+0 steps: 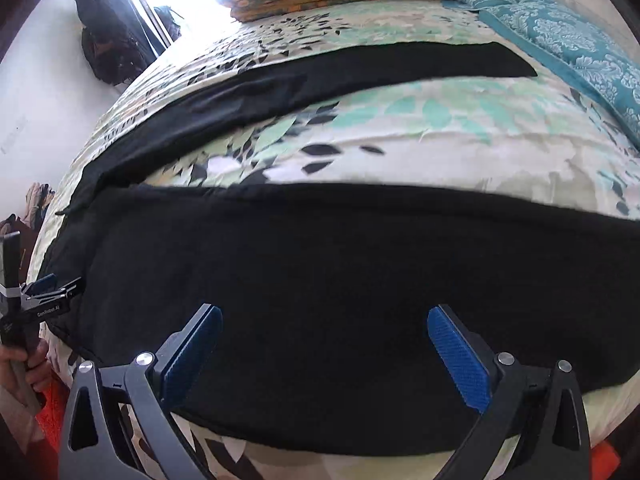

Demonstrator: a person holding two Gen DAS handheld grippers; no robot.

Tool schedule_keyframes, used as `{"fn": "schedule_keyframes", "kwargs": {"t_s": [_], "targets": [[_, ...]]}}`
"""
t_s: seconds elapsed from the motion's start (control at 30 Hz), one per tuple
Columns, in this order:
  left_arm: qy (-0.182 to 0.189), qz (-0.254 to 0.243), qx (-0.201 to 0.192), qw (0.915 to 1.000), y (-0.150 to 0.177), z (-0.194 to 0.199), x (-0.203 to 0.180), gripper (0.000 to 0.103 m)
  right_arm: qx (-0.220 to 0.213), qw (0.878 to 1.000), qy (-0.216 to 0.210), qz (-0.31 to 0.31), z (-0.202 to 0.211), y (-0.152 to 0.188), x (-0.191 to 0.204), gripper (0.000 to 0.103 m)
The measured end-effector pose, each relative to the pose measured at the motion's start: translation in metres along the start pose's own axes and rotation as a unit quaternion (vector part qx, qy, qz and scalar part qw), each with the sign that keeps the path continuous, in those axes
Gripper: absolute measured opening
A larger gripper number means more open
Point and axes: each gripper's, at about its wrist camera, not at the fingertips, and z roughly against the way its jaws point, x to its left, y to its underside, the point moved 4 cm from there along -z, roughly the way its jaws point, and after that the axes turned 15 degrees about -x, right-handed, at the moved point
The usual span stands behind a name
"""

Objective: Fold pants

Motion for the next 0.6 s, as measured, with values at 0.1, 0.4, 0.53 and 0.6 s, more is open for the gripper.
{"fn": "schedule_keyframes", "kwargs": {"t_s": [0.1,0.4,0.53,0.6], "targets": [[-0.002,0.0,0.009,1.0,0.01,0.006,0.009,0.102,-0.008,0.998,0.039,0.054,0.005,0.019,0.011,0.103],[-0.039,0.012,-0.026,0.9988,0.026,0.023,0.006,0.102,-0.047,0.998,0.045,0.019,0.028,0.016,0.016,0.102],[-0.04,0.009,-0.037,0.9985,0.027,0.025,0.005,0.102,-0.039,0.997,0.059,0.039,0.014,0.02,0.019,0.102],[-0.037,0.008,-0.038,0.9986,0.028,0.027,0.006,0.102,-0.039,0.998,0.05,0.027,0.012,0.022,0.014,0.103]]}}
